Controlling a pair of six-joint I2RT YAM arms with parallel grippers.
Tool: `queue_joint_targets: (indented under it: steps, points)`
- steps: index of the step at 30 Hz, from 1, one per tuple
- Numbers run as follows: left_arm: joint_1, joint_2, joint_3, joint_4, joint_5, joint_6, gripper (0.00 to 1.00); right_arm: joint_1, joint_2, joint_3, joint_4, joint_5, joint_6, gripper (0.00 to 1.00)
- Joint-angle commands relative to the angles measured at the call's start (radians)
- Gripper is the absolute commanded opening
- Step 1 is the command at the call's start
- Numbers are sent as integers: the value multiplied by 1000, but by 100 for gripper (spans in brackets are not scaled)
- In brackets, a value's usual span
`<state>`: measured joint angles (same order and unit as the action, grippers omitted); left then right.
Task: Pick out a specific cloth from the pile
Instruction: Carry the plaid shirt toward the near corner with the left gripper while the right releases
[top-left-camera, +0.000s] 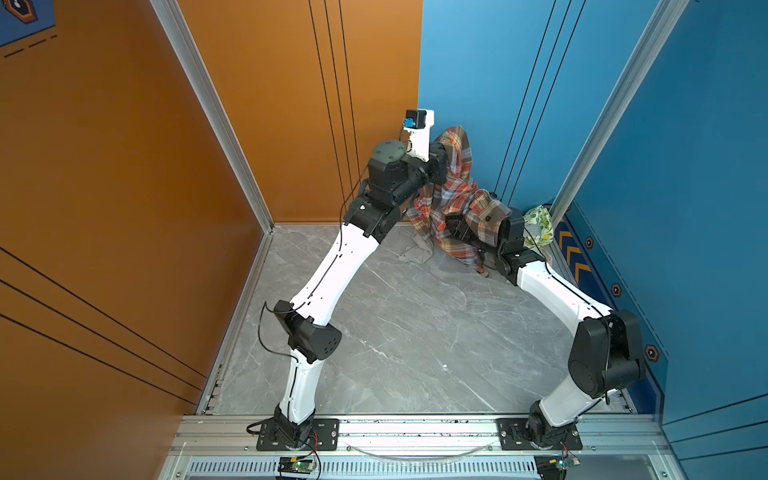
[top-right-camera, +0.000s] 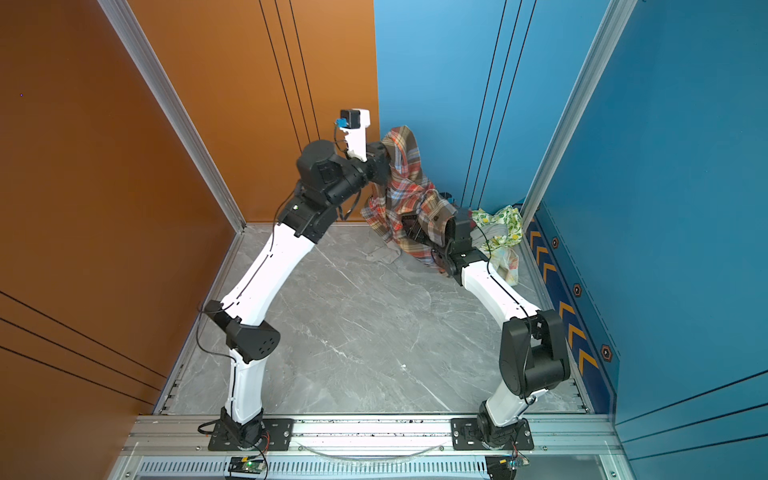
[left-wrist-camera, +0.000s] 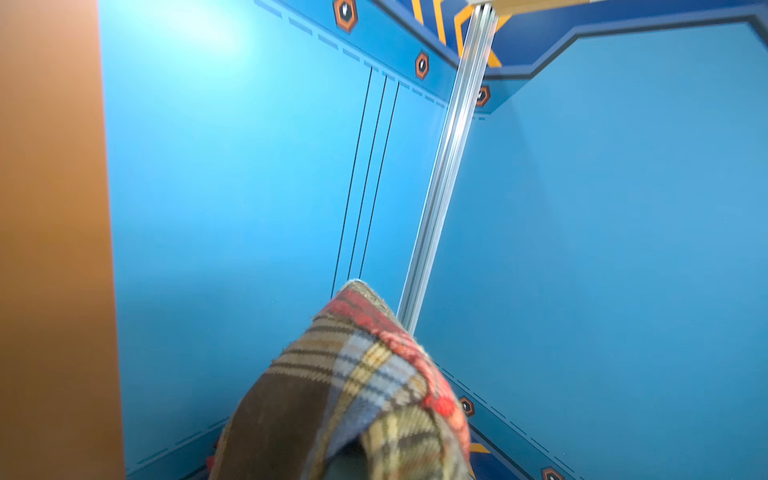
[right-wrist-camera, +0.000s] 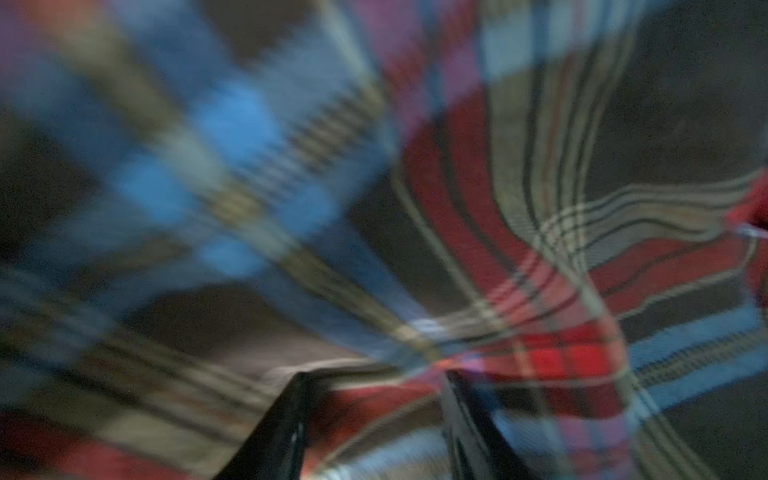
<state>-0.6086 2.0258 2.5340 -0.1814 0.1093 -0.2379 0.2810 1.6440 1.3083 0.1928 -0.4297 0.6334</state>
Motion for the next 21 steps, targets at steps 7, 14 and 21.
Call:
queue_joint_targets:
  steps: [7,14,21]
  points:
    - [146,-299,-275,26,-43,12,0,60,-26,28,-62,9,-138,73]
    - [267,-493,-492,43,-54,-14,0,158,34,78,-51,27,-154,72]
    - [417,-657,-637,53,-81,-99,0,249,102,159,-122,82,-237,72]
